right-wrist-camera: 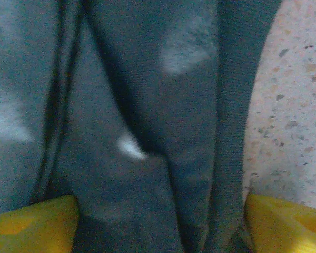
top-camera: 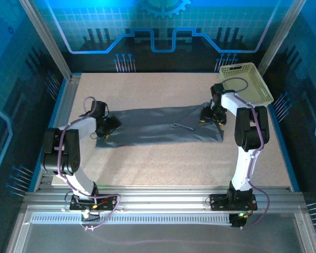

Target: Fold the inside-out t-shirt

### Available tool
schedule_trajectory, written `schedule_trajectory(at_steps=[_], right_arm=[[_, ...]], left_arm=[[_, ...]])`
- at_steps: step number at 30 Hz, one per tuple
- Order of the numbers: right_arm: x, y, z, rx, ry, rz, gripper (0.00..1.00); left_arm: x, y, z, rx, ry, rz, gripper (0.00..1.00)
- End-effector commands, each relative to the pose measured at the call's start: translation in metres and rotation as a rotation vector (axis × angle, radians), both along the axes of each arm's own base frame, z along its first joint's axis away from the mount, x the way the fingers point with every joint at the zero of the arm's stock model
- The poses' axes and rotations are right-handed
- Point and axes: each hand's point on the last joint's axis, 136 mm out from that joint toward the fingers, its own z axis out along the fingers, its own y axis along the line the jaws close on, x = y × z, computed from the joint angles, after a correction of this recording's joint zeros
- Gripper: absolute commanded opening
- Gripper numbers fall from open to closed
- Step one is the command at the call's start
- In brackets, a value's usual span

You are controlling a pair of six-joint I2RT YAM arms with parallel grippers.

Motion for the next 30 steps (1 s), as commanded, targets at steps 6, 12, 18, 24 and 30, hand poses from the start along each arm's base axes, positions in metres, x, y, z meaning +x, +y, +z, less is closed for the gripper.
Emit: schedule_trajectory(at_steps=[6, 12, 18, 24, 30], right_arm=[[-0.008, 0.020, -0.018, -0.038, 0.090, 0.013, 0.66], [-0.005, 0.032, -0.022, -0.040, 0.096, 0.024, 0.56], [-0.003, 0.032, -0.016, -0.055, 0.062, 0.026, 0.10], [-0.002, 0.004, 0.012, -0.115, -0.006, -0.001, 0.00], [-0.005, -0.038, 0.058, -0.292, -0.059, 0.000, 0.00]], left_arm=[[-0.046, 0.019, -0.031, 0.013, 0.145, 0.057, 0.78], [-0.050, 0.021, -0.031, 0.011, 0.141, 0.066, 0.78], [-0.054, 0.022, -0.031, 0.014, 0.142, 0.074, 0.78], [-0.061, 0.014, -0.033, -0.012, 0.153, 0.058, 0.75], [-0.069, -0.026, -0.020, 0.027, 0.136, -0.056, 0.77]])
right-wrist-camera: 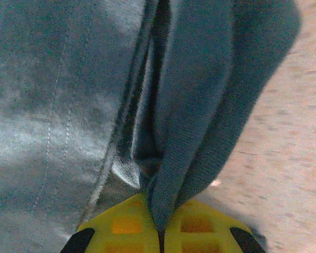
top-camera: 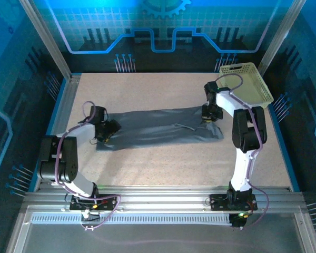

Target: Fold the inside-out t-shirt

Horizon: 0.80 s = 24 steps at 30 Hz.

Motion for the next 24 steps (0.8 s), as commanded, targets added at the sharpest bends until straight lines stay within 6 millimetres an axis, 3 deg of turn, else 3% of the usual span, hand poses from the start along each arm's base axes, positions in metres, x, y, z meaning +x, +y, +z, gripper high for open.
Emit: schedule_trajectory(at_steps=[1, 6, 12, 16, 18, 24], right_arm=[[-0.005, -0.046, 0.045, -0.184, -0.047, -0.015, 0.00], [-0.003, -0.061, 0.089, -0.310, -0.088, 0.012, 0.00], [0.004, -0.045, 0.140, -0.488, -0.128, 0.152, 0.00], [0.003, -0.009, 0.163, -0.591, -0.146, 0.267, 0.00], [0.002, 0.017, 0.169, -0.614, -0.159, 0.331, 0.00], [-0.017, 0.114, 0.175, -0.591, -0.176, 0.501, 0.00]], left_arm=[[-0.049, -0.025, -0.018, 0.040, 0.167, -0.055, 0.77], [-0.053, -0.061, 0.002, 0.044, 0.142, -0.143, 0.81], [-0.046, -0.037, 0.036, 0.127, 0.080, -0.130, 0.87], [-0.042, -0.018, 0.032, 0.114, 0.089, -0.085, 0.87], [-0.040, -0.017, 0.025, 0.105, 0.105, -0.090, 0.86], [-0.041, -0.026, 0.009, 0.059, 0.117, -0.091, 0.84]])
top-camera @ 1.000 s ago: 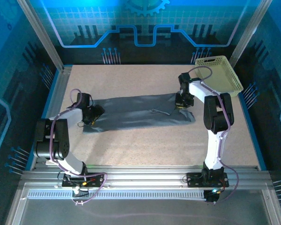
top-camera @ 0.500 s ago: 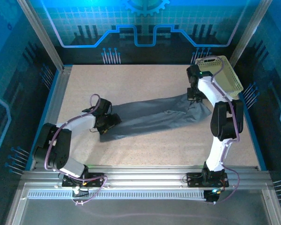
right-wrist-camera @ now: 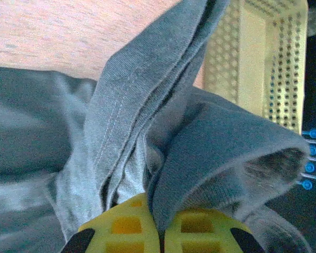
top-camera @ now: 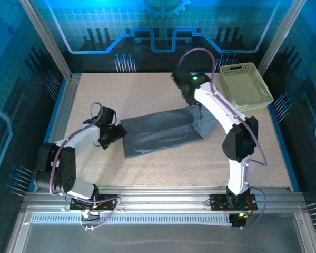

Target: Fold the inside-out t-shirt

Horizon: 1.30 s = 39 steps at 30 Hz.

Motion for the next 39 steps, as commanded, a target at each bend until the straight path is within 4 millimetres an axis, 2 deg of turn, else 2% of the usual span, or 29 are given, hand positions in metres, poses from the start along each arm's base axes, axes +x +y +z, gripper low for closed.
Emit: schedule_trajectory(at_steps=[1, 5, 6, 10, 14, 19, 25, 32, 39], right_arm=[[-0.023, 0.036, -0.004, -0.059, 0.069, 0.049, 0.00], [-0.043, 0.107, -0.015, 0.033, 0.113, 0.140, 0.00], [-0.046, 0.119, -0.017, 0.058, 0.123, 0.147, 0.00], [-0.067, 0.181, -0.041, 0.189, 0.189, 0.211, 0.00], [-0.082, 0.218, -0.062, 0.313, 0.252, 0.230, 0.00], [-0.098, 0.250, -0.063, 0.444, 0.268, 0.244, 0.00], [-0.099, 0.273, -0.047, 0.585, 0.253, 0.249, 0.00], [-0.091, 0.285, -0.024, 0.693, 0.225, 0.243, 0.00], [-0.086, 0.300, -0.006, 0.799, 0.192, 0.244, 0.00]], left_arm=[[-0.005, -0.004, -0.009, -0.024, 0.011, -0.008, 0.82], [-0.010, -0.006, -0.019, -0.046, 0.018, -0.001, 0.77], [-0.011, -0.007, -0.021, -0.051, 0.021, -0.004, 0.75], [-0.014, -0.015, -0.030, -0.084, 0.024, -0.014, 0.69], [-0.020, -0.022, -0.037, -0.114, 0.005, 0.003, 0.65], [-0.025, -0.032, -0.047, -0.150, 0.016, -0.004, 0.61], [-0.030, -0.039, -0.055, -0.153, 0.028, -0.025, 0.52], [-0.036, -0.042, -0.061, -0.152, 0.037, -0.039, 0.42], [-0.041, -0.042, -0.064, -0.153, 0.042, -0.034, 0.40]])
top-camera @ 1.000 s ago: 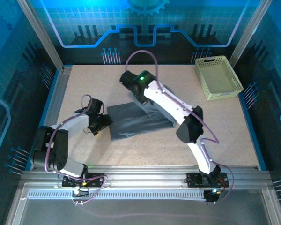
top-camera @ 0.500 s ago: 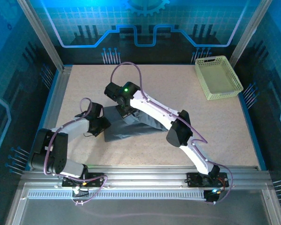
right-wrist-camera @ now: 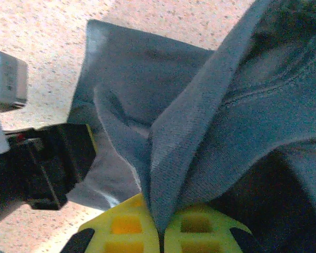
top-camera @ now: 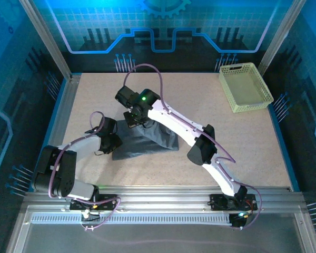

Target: Fold the inside-out t-shirt

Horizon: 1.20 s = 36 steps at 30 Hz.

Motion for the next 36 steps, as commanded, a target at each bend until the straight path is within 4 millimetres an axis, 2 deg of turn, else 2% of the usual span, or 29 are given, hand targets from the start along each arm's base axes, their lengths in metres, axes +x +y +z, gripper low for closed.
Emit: schedule_trajectory(at_steps=[1, 5, 9, 12, 14, 16, 18, 19, 22, 25, 27, 29, 32, 36], right_arm=[[0.002, 0.012, 0.035, 0.134, -0.022, -0.021, 0.00], [0.000, 0.026, 0.016, 0.145, 0.022, -0.009, 0.00], [-0.006, 0.046, 0.012, 0.197, 0.033, 0.013, 0.00], [-0.006, 0.050, 0.002, 0.192, 0.048, 0.007, 0.00], [-0.006, 0.051, -0.009, 0.180, 0.068, 0.005, 0.00], [-0.007, 0.053, -0.016, 0.169, 0.074, 0.012, 0.10], [-0.008, 0.053, -0.016, 0.168, 0.073, 0.023, 0.30], [-0.008, 0.054, -0.014, 0.171, 0.069, 0.028, 0.36], [-0.009, 0.052, 0.006, 0.190, 0.039, 0.065, 0.48], [-0.010, 0.041, 0.036, 0.189, -0.016, 0.090, 0.57], [-0.008, 0.023, 0.055, 0.155, -0.075, 0.085, 0.58], [-0.003, 0.001, 0.063, 0.100, -0.129, 0.069, 0.58], [0.004, -0.031, 0.048, 0.018, -0.149, 0.041, 0.58], [0.007, -0.071, 0.021, -0.044, -0.138, -0.027, 0.59]], left_arm=[[-0.020, -0.045, -0.029, -0.186, 0.066, -0.094, 0.40], [-0.020, -0.045, -0.028, -0.191, 0.052, -0.089, 0.39], [-0.022, -0.045, -0.028, -0.194, 0.048, -0.085, 0.39], [-0.024, -0.044, -0.026, -0.195, 0.039, -0.079, 0.40], [-0.026, -0.042, -0.022, -0.192, 0.022, -0.069, 0.44], [-0.027, -0.037, -0.016, -0.175, 0.002, -0.055, 0.49], [-0.032, -0.026, -0.008, -0.128, -0.004, -0.022, 0.56], [-0.036, -0.020, -0.003, -0.104, -0.006, 0.000, 0.58], [-0.049, 0.006, 0.021, -0.014, -0.061, 0.096, 0.66], [-0.054, 0.028, 0.055, 0.059, -0.178, 0.153, 0.68], [-0.047, 0.030, 0.079, 0.076, -0.254, 0.130, 0.68], [-0.035, 0.024, 0.098, 0.082, -0.286, 0.068, 0.68], [-0.012, 0.008, 0.112, 0.081, -0.250, -0.045, 0.69], [0.016, -0.010, 0.113, 0.058, -0.192, -0.118, 0.73]])
